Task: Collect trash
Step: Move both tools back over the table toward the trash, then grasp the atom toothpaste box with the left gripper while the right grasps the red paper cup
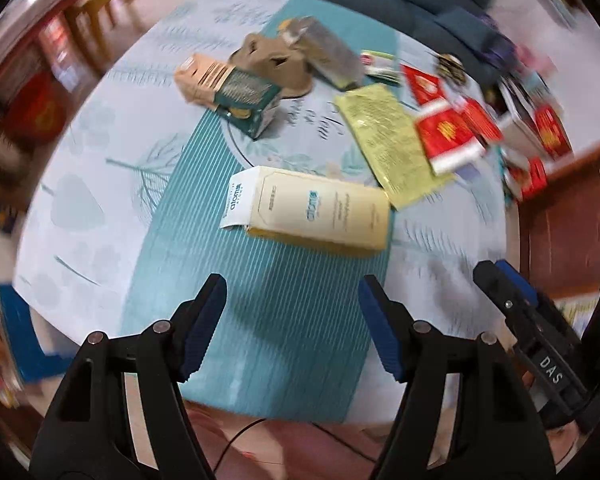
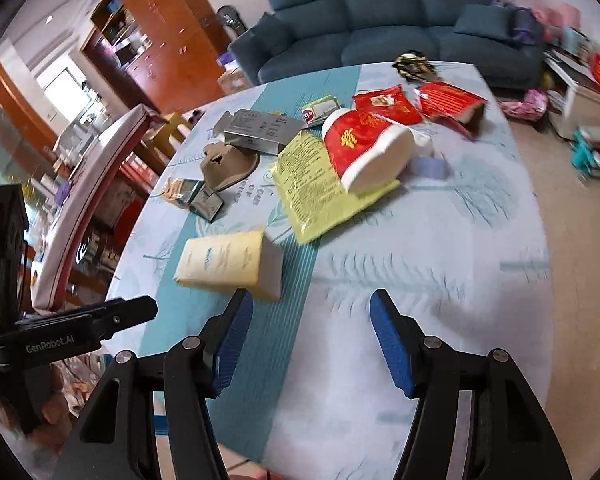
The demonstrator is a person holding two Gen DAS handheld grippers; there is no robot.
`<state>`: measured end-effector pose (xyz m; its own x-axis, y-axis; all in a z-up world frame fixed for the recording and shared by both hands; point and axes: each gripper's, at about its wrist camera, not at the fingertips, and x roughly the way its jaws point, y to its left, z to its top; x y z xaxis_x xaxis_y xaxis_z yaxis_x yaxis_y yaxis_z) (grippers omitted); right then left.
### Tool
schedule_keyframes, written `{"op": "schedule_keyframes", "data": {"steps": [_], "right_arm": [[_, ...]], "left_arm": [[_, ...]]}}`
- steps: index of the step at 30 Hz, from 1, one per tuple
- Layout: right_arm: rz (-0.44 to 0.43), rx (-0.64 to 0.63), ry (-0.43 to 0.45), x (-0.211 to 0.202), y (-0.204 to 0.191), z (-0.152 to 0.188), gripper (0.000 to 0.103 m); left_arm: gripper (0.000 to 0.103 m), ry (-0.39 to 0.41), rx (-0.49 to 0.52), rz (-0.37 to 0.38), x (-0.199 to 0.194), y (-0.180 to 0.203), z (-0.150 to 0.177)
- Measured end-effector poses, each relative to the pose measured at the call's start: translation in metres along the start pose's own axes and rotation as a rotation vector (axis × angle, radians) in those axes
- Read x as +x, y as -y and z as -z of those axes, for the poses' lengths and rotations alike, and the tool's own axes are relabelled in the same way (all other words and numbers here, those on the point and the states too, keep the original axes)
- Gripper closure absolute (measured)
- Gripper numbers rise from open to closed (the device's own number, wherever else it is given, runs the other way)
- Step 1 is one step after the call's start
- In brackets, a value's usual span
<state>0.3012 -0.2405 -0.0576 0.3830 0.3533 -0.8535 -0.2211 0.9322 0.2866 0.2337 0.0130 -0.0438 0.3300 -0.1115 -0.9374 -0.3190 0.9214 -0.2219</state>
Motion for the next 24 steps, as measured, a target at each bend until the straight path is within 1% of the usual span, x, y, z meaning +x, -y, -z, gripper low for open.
{"op": "schedule_keyframes", "data": {"steps": [4, 5, 9, 11, 15, 18, 20, 22, 24], "right_arm": [[-0.01, -0.008, 0.012, 0.02, 0.015, -0.033, 0.041], [-0.015, -0.004, 0.019, 0.023, 0.02, -0.041, 0.041], [-0.041, 0.028, 0.039, 0.034, 0.038, -0.067, 0.041], [-0.053, 0.045, 0.035, 0.042, 0.047, -0.076, 0.041], [-0.07, 0.082, 0.014, 0.06, 0.058, -0.087, 0.041], [-0.089, 0.108, 0.017, 0.071, 0.064, -0.093, 0.042], [-0.106, 0.118, 0.021, 0.078, 0.067, -0.099, 0.044], [-0.118, 0.121, 0.017, 0.085, 0.067, -0.103, 0.05], [-0.114, 0.125, 0.003, 0.092, 0.067, -0.107, 0.055]], "left_arm": [[0.037, -0.033, -0.166, 0.023, 0.025, -0.001, -0.016], [0.037, -0.045, -0.231, 0.028, 0.033, -0.002, -0.021], [0.037, -0.075, -0.437, 0.046, 0.052, -0.012, -0.03], [0.037, -0.07, -0.498, 0.038, 0.059, -0.013, -0.035], [0.037, -0.075, -0.6, 0.017, 0.071, -0.018, -0.042], [0.037, -0.091, -0.659, 0.011, 0.081, -0.022, -0.046], [0.037, -0.098, -0.672, 0.0, 0.087, -0.019, -0.048], [0.037, -0.098, -0.671, -0.009, 0.09, -0.016, -0.052], [0.037, -0.09, -0.663, -0.029, 0.093, -0.01, -0.057]]}}
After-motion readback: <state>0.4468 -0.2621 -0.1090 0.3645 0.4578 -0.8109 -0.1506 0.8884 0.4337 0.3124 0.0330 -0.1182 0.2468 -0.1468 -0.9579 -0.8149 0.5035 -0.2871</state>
